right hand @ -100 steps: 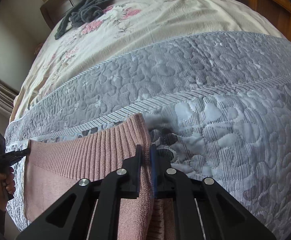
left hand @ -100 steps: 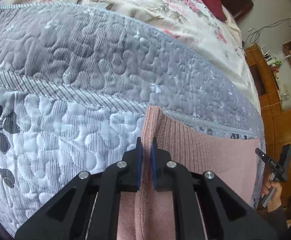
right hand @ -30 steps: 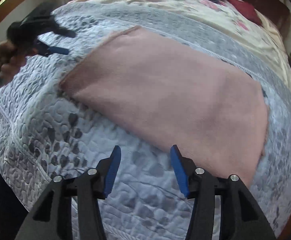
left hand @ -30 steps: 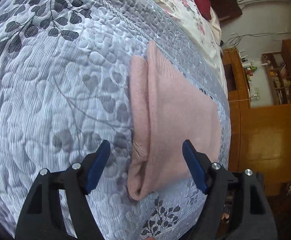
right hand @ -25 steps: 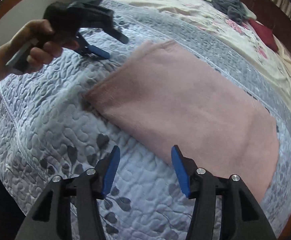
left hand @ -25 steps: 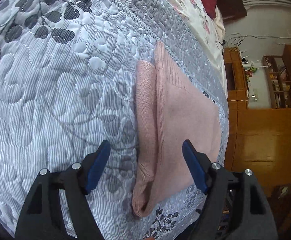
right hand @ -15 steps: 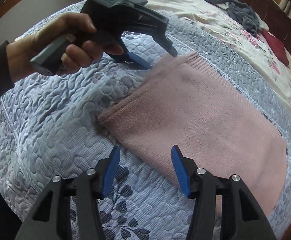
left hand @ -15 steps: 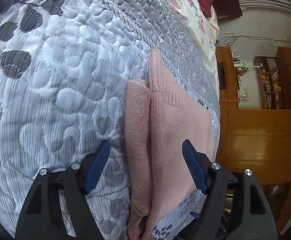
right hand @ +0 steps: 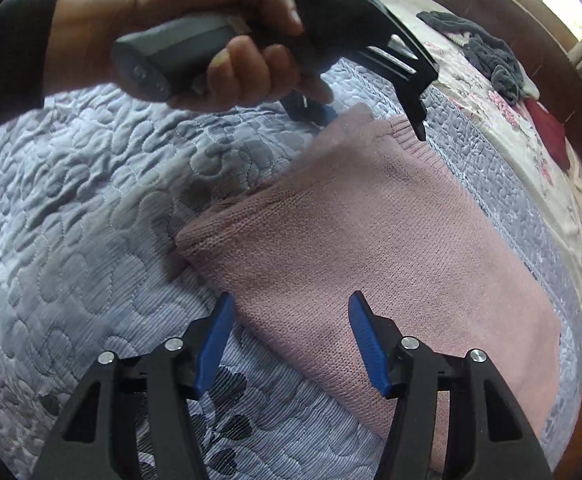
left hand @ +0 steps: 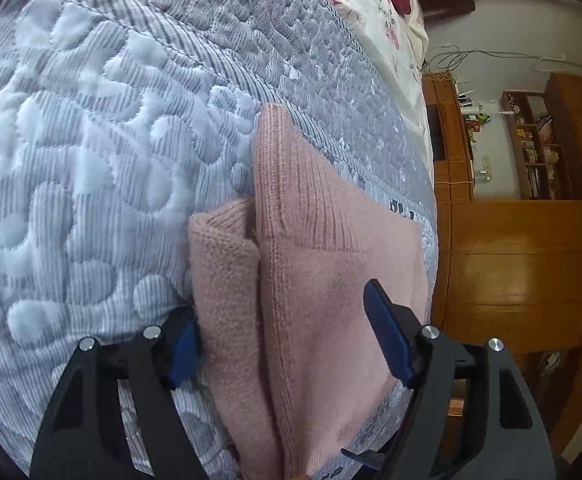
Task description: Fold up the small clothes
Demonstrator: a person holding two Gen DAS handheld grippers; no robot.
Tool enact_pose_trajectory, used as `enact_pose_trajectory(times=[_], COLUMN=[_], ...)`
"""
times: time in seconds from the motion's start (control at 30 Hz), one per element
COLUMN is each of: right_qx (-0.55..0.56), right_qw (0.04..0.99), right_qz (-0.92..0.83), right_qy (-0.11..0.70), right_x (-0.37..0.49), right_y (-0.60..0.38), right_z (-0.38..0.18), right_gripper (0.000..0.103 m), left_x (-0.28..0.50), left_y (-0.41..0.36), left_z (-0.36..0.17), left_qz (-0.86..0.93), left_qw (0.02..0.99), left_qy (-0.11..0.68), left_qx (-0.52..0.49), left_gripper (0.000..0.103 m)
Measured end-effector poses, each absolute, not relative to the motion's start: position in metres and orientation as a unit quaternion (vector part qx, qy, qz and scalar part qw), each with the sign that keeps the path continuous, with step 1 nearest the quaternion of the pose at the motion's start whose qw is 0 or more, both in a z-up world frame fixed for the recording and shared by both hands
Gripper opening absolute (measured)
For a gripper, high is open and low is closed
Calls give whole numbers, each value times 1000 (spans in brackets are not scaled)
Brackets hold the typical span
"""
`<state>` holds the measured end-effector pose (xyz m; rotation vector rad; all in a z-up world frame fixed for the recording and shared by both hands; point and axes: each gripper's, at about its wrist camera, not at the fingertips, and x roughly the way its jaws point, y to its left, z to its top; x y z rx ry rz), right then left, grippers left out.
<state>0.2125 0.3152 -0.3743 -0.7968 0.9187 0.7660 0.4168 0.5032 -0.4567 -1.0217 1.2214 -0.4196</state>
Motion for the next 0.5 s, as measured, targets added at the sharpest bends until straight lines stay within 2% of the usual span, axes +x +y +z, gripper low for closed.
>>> enact_pose_trajectory(times=[0.1, 0.27, 0.43, 0.5], right_qx=[-420, -489, -486, -475], right_qw=[751, 752, 777, 783], right_qz=[344, 326, 304, 299], right_qy=[376, 299, 262, 268], right_x=[192, 166, 171, 178], right_y=[323, 338, 355, 361], right_z=[-386, -401, -402, -401], right_gripper=[64, 64, 64, 63], left_x=[423, 427, 429, 432], left_y=[498, 505, 502, 500], left_z=[-458, -466, -466, -464], left_qz=[-184, -184, -175, -168], left_qw=[678, 668, 666, 664], left_qy=[550, 552, 567, 577], left_qx=[-451, -463, -451, -444], left_gripper=[67, 64, 58, 50])
